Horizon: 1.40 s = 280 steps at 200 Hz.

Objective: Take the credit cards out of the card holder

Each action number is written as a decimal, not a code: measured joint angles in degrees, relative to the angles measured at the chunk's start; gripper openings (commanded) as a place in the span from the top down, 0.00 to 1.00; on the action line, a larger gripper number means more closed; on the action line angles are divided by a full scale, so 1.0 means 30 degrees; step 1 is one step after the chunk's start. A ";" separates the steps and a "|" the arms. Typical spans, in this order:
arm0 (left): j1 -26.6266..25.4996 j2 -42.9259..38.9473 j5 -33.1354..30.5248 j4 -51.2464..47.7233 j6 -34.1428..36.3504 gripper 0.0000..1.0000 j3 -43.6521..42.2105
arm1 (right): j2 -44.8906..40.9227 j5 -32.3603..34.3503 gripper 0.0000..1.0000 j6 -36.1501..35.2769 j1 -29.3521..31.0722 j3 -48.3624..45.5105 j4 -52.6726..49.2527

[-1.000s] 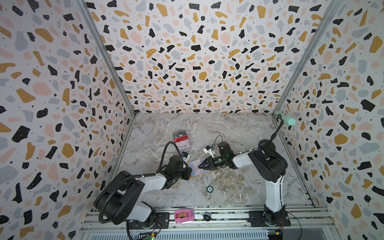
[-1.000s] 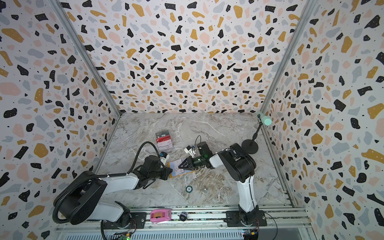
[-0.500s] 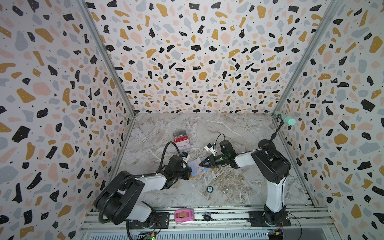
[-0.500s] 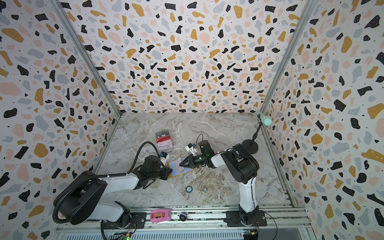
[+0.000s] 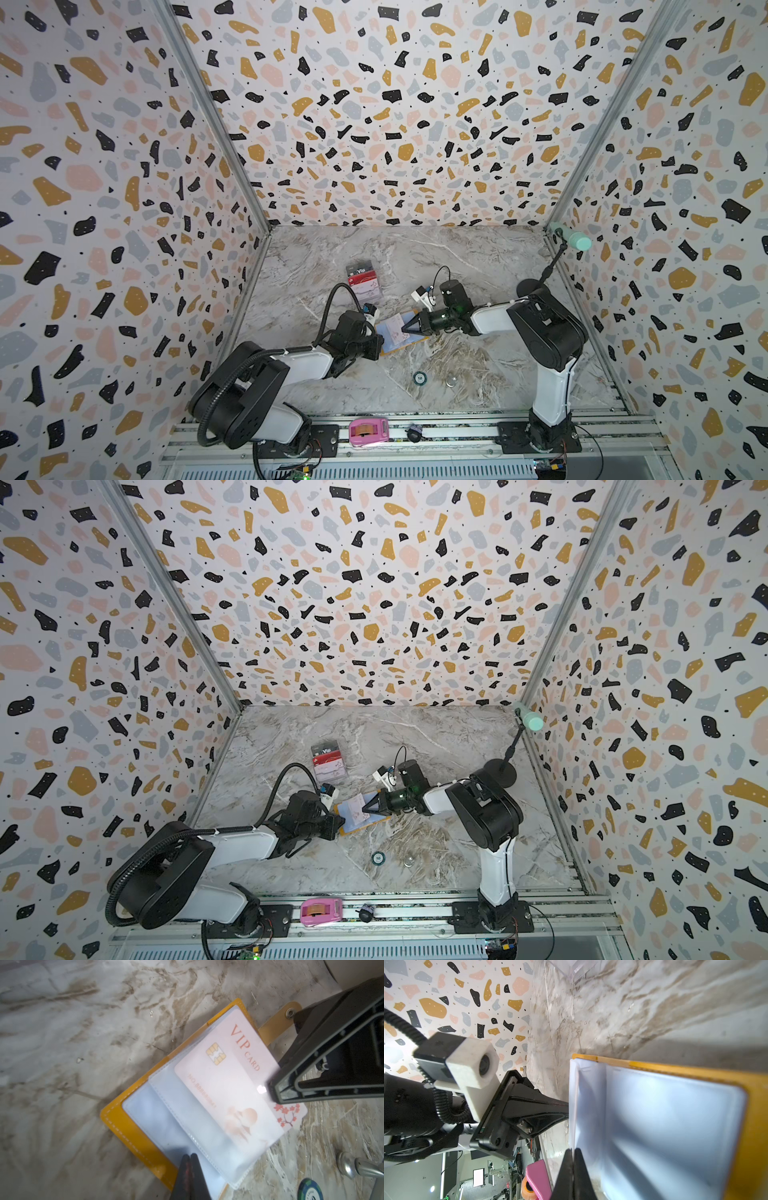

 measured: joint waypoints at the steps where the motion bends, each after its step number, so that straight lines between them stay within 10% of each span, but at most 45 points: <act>1: 0.0000 0.0000 0.0000 0.0000 0.0000 1.00 0.0000 | 0.0000 0.0000 1.00 -0.0015 -0.0015 0.0000 -0.0022; 120: 0.0000 -0.0029 0.0029 0.0051 -0.0022 1.00 0.0000 | -0.1596 0.1472 1.00 -0.2404 -0.0874 -0.0015 -0.3177; 211: 0.0000 -0.3468 0.0714 -0.1195 -0.0087 0.44 0.0000 | -0.5100 0.4167 1.00 -0.8801 -0.1260 0.1639 -0.9799; 268: 0.0189 -0.6754 0.3235 0.0743 -0.0911 0.29 -0.0481 | -0.7978 0.3271 1.00 -1.2043 -0.1785 0.1574 -1.1737; 280: 0.0313 -0.7206 0.3781 0.1158 -0.1100 0.11 -0.0481 | -0.8626 0.2725 1.00 -1.2429 -0.1778 0.1574 -1.1766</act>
